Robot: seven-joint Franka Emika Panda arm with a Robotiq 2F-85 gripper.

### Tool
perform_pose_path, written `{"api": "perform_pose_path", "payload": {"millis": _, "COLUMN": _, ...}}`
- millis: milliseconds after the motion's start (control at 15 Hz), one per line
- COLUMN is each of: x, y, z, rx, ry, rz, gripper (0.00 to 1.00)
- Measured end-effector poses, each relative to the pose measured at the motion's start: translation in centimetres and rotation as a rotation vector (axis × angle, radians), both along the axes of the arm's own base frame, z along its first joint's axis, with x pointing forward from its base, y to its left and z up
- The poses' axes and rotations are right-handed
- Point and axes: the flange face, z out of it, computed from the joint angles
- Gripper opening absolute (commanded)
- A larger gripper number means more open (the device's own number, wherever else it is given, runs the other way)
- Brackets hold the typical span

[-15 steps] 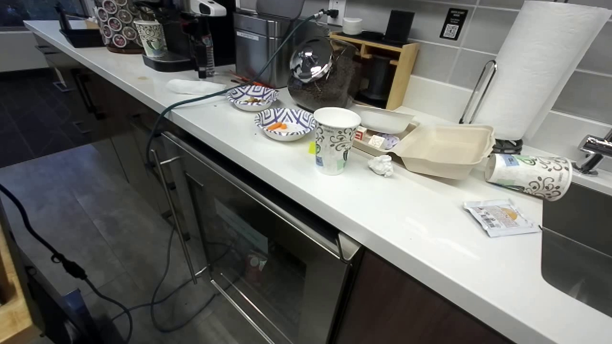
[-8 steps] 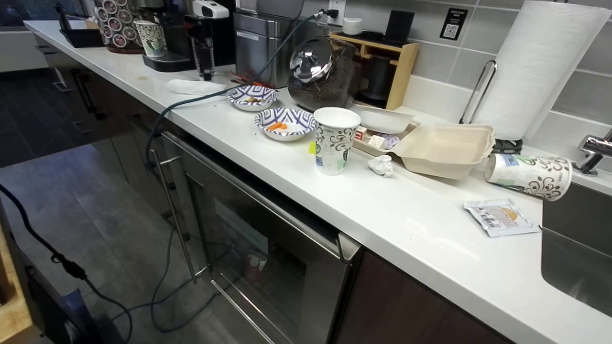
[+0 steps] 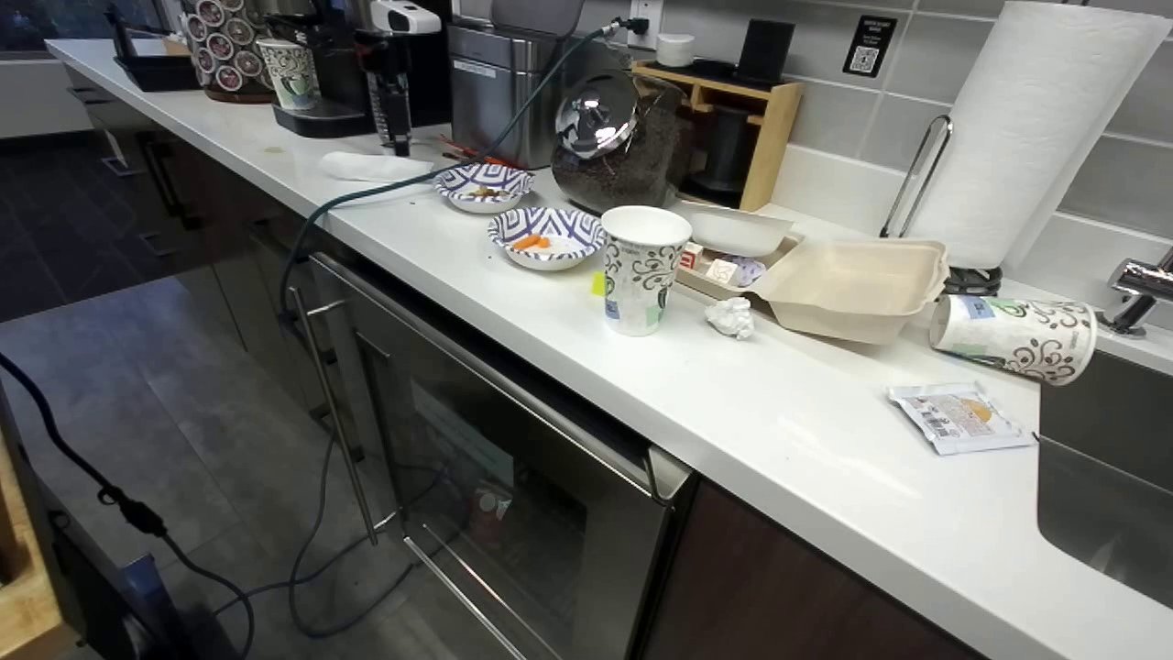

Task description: Move the coffee pod backwards

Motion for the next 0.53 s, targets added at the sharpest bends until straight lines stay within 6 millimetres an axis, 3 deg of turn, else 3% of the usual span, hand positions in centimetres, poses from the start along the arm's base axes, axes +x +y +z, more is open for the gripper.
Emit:
{"api": "perform_pose_path", "payload": {"millis": 67, "x": -0.01, "y": 0.06, "z": 0.00, "rx": -0.001, "ry": 0.000, "rz": 0.000, "gripper": 0.49}}
{"api": "perform_pose_path", "payload": {"millis": 533, "x": 0.00, "y": 0.42, "z": 0.18, "rx": -0.007, "ry": -0.005, "rz": 0.006, "gripper": 0.51}}
